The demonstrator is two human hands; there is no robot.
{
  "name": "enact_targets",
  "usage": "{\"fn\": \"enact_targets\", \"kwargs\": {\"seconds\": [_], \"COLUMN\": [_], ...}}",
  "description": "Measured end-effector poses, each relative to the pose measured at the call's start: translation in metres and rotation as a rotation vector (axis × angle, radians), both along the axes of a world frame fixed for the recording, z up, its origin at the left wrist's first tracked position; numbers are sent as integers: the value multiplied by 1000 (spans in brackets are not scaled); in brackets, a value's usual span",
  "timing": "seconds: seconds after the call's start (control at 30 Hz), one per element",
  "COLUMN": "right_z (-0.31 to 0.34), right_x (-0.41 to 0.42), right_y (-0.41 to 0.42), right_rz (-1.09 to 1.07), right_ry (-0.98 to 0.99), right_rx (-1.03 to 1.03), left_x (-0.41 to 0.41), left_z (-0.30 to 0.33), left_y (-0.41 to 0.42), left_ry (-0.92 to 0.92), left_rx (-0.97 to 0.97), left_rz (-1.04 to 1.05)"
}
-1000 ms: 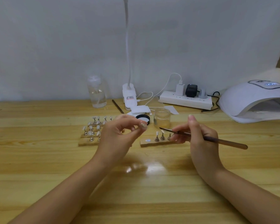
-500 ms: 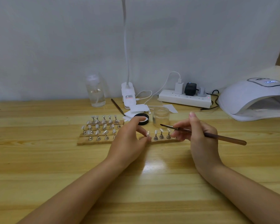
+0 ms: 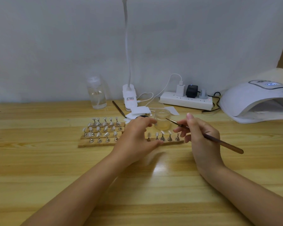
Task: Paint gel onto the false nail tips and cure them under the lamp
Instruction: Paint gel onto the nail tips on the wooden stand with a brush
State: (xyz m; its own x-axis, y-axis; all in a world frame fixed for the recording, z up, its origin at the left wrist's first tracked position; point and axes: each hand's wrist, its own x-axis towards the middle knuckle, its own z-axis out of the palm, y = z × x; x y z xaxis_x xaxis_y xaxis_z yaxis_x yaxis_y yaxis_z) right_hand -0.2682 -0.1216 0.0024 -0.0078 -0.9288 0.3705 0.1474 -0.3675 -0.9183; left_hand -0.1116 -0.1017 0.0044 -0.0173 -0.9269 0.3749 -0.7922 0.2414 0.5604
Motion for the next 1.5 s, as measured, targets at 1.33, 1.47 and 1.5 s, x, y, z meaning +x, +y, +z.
{"fn": "enact_targets", "kwargs": {"seconds": [1.33, 1.47, 1.5], "right_z": [49, 44, 45], "right_x": [20, 27, 27], "right_y": [-107, -108, -109], "right_rz": [-15, 1, -5], "right_ry": [920, 1025, 1025], "right_rx": [-24, -16, -16], "left_x": [14, 13, 13], "left_z": [-8, -10, -10], "left_y": [25, 25, 25], "left_ry": [478, 451, 456], "left_rx": [-141, -135, -137], "left_rz": [-62, -96, -99]}}
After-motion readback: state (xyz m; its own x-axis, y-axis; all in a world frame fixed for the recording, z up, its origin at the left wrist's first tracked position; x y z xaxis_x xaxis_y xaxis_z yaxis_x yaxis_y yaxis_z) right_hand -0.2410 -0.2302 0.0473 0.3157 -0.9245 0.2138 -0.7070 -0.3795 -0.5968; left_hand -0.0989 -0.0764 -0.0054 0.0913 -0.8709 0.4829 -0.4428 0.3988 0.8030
